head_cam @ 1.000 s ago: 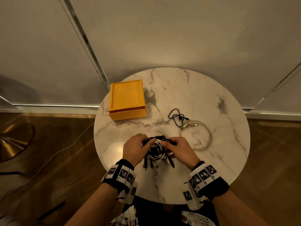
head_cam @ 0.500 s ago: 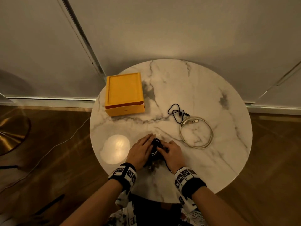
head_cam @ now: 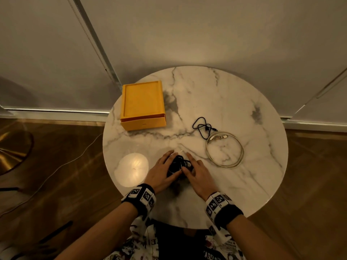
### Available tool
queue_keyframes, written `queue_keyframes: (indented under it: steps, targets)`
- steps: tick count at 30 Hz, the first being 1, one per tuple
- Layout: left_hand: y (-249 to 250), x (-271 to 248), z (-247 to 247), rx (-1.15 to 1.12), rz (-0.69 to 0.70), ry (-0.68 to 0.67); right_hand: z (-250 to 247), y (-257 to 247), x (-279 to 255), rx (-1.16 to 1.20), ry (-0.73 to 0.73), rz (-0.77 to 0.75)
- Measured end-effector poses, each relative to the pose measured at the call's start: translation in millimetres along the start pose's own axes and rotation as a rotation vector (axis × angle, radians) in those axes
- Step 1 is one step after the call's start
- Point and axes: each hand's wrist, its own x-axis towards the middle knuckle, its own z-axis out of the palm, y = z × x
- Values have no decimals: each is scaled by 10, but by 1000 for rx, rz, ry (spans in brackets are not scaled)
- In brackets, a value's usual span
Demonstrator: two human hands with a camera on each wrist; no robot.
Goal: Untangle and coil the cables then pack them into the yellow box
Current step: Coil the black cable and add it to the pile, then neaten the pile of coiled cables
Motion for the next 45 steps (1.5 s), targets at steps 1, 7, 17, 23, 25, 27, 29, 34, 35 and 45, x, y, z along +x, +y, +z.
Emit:
queue_keyframes:
  steps: [1, 7, 17, 23, 25, 27, 29, 34, 35, 45]
  targets:
    - [16, -13, -11, -10, 11, 16, -12, -24, -16, 28, 7, -8]
    - [56, -61, -54, -106, 2, 80, -101, -159, -59, 212, 15, -17]
    - [43, -88, -113, 52, 116, 33, -242, 158, -106, 363, 59, 103]
    - [6, -75, -42, 162, 121, -28, -213, 233, -148, 413, 24, 184]
    - [37, -73, -78, 165, 128, -13, -277, 260, -152, 461, 45, 242]
    - [104, -45, -143, 143, 132, 2, -400, 303, -162, 467, 102, 273]
    - [175, 36, -255, 76, 122, 47, -547, 398, -139, 439, 153, 347]
    - [484, 527, -636, -29, 123, 38, -747, 496, -7, 486, 106, 573]
    - [554, 672, -691, -5, 109, -6, -754, 477, 16, 508, 103, 591]
    - [705, 1861, -215, 394, 109, -367, -737, 525, 113, 538, 154, 641]
